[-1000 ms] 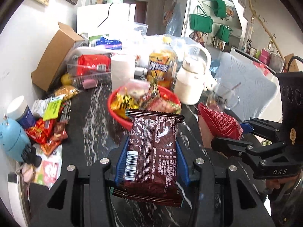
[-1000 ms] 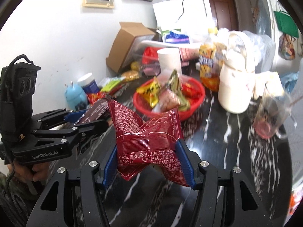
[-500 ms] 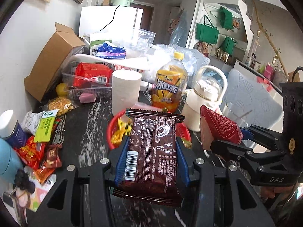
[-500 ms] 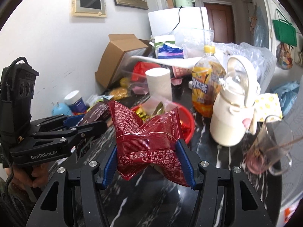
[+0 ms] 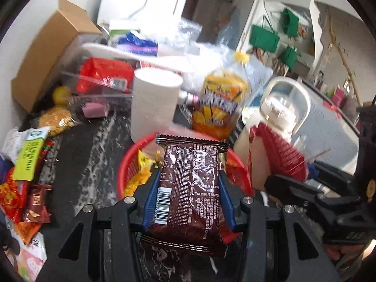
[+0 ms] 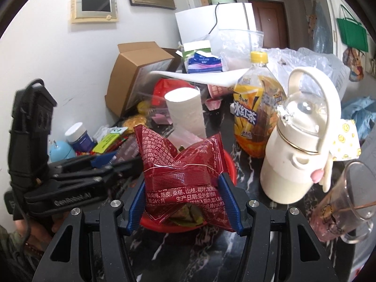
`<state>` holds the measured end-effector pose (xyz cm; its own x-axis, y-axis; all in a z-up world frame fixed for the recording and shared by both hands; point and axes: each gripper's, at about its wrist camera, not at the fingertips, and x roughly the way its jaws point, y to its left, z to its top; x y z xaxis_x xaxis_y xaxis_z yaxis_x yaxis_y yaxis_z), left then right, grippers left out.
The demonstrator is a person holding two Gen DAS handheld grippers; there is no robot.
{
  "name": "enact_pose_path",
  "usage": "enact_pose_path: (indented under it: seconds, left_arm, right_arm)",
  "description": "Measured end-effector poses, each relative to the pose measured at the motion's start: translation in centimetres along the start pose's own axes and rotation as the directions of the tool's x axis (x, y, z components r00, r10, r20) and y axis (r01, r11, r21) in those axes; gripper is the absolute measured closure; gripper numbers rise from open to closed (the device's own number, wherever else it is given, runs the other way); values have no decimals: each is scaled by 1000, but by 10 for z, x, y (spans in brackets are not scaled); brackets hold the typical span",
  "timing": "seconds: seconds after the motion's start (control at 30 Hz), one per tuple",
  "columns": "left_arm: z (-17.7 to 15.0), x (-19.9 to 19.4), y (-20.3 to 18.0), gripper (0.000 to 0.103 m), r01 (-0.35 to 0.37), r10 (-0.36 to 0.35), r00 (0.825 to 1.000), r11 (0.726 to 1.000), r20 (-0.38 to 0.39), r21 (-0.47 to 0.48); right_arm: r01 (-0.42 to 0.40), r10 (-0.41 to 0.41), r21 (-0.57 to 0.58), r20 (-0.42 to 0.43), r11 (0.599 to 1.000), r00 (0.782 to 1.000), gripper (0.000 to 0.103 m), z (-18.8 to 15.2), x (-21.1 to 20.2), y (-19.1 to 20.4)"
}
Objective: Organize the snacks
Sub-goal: 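Lift the chocolate packet and red packet and carry them over the basket, then open both grippers to drop the chocolate and red packets into the basket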
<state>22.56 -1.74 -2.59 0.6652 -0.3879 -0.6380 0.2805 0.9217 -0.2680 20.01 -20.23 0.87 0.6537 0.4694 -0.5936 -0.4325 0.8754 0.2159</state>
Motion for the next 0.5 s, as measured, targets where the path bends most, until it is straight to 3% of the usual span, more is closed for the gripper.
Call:
enact_pose_path:
  seconds: [0.1, 0.37, 0.5]
  left_arm:
    - [-7, 14, 3, 57, -10, 9, 1000, 1000, -26, -20]
    - [-13, 15, -2, 55, -61, 61, 998, 998, 6, 30]
    - [-12, 21, 2, 52, -48, 49, 999, 999, -13, 21]
  right_arm:
    - [1, -1, 9, -20, 1000, 1000, 44, -3, 6, -4]
    - [20, -20, 7, -35, 1000, 999, 44, -8, 11, -7]
    - [19, -19, 5, -30, 1000, 999, 44, -6, 11, -6]
